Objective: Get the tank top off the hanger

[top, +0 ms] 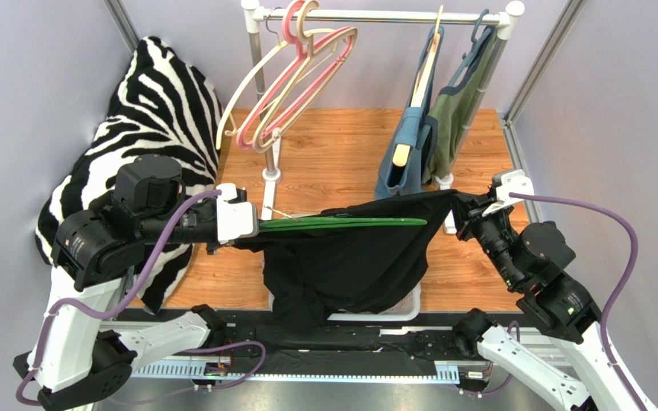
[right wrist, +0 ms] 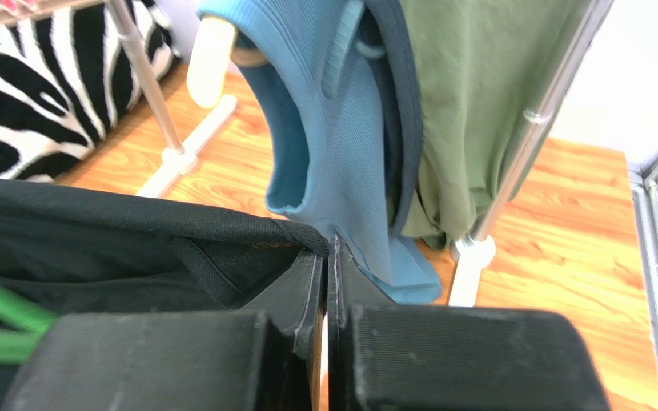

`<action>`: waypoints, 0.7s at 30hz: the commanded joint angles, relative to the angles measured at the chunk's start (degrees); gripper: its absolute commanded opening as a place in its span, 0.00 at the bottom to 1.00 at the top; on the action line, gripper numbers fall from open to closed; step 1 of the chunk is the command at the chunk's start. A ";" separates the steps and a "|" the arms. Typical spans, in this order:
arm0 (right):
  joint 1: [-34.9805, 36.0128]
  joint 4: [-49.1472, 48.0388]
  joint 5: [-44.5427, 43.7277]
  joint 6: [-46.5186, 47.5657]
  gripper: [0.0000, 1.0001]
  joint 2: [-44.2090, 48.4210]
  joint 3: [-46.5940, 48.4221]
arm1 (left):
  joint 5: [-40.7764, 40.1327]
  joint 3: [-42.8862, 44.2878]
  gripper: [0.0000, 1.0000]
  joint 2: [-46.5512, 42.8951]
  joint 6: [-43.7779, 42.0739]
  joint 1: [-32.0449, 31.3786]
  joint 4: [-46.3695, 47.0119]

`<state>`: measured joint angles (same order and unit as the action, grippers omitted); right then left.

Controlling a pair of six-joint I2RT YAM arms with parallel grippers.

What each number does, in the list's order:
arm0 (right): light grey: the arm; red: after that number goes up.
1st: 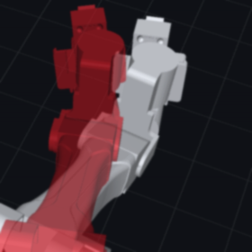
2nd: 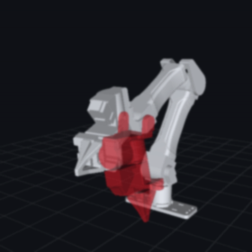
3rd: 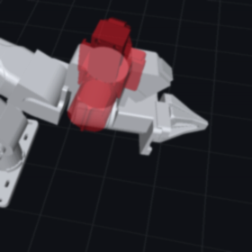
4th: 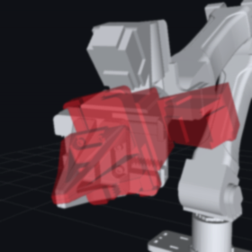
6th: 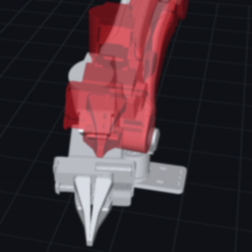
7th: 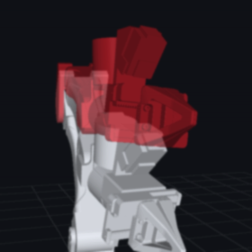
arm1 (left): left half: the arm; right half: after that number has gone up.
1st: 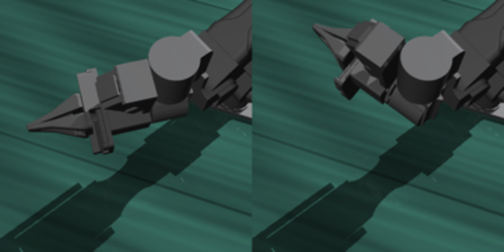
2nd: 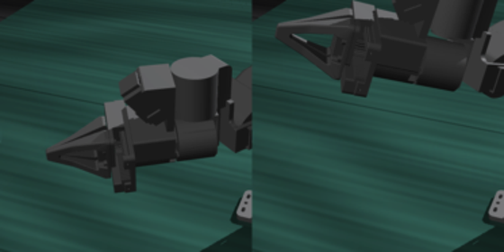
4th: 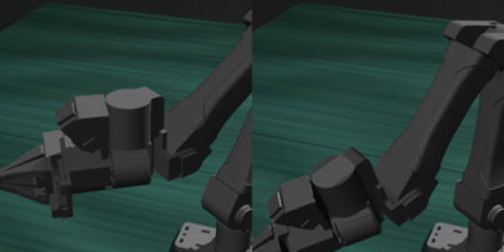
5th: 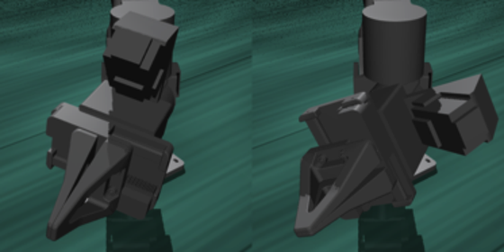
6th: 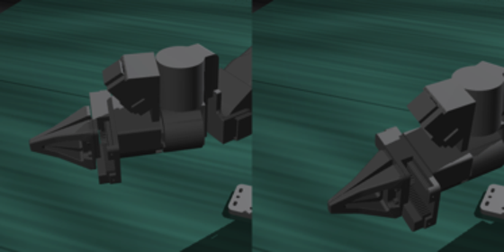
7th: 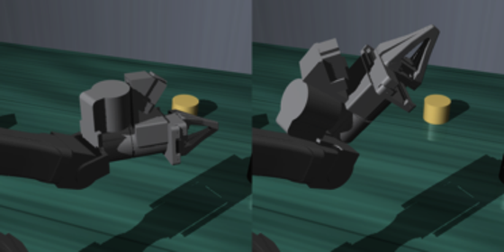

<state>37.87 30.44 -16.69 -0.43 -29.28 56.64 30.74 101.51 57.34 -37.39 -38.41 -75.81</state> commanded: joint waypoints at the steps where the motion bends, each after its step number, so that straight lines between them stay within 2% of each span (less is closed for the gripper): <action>1: 0.10 1.47 -0.66 0.25 0.00 0.01 1.72 | 1.43 0.44 0.00 -1.36 -1.55 0.53 -0.22; 3: 0.10 2.61 9.33 3.75 0.01 1.15 1.19 | 1.25 1.22 0.00 -1.18 -1.20 0.53 0.57; 7: 0.10 7.00 18.07 11.05 0.54 3.69 2.42 | 0.73 2.37 0.00 0.48 -1.20 0.53 1.19; 10: 0.10 10.42 20.28 15.45 0.68 6.41 5.14 | 0.46 1.93 0.00 1.71 -1.81 0.53 1.37; 15: 0.10 12.81 29.93 20.19 0.73 7.31 10.41 | 1.16 1.06 0.00 3.04 -1.90 0.45 1.46; 21: 0.10 10.18 41.46 21.52 0.71 -0.16 12.09 | 3.27 0.26 0.00 4.44 -0.94 -0.17 1.02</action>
<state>37.85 42.33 14.20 18.06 -23.29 68.01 31.09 101.69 61.91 -37.87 -38.24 -76.07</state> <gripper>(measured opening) 0.730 0.029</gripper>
